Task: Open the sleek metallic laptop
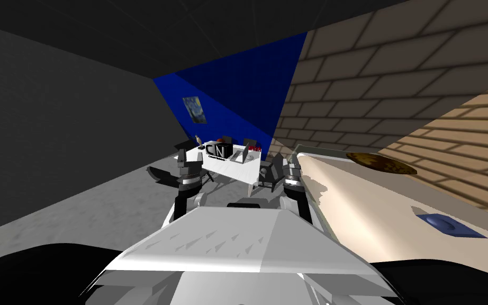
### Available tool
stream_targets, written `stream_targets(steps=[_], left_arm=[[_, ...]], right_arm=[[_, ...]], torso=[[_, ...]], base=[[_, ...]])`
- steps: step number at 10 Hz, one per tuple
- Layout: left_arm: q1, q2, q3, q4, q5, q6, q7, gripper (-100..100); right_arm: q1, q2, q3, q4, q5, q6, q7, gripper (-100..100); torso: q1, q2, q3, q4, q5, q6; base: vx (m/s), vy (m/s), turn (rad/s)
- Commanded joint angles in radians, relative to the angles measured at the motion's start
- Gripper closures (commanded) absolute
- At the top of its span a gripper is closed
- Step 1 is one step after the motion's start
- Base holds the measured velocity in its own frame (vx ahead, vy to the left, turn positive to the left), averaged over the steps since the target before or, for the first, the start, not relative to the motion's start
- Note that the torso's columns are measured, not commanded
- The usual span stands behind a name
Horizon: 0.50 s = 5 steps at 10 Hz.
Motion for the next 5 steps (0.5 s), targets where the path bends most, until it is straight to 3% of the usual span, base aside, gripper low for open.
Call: stream_targets(steps=[1,5], left_arm=[[0.0,0.0,0.0,0.0,0.0,0.0,0.0,0],[0.0,0.0,0.0,0.0,0.0,0.0,0.0,0]], right_arm=[[0.0,0.0,0.0,0.0,0.0,0.0,0.0,0],[0.0,0.0,0.0,0.0,0.0,0.0,0.0,0]], torso=[[0.0,0.04,-0.082,0.041,0.0,0.0],[0.0,0.322,-0.644,0.322,0.0,0.0]], base=[[0.0,0.0,0.0],[0.0,0.0,0.0]])
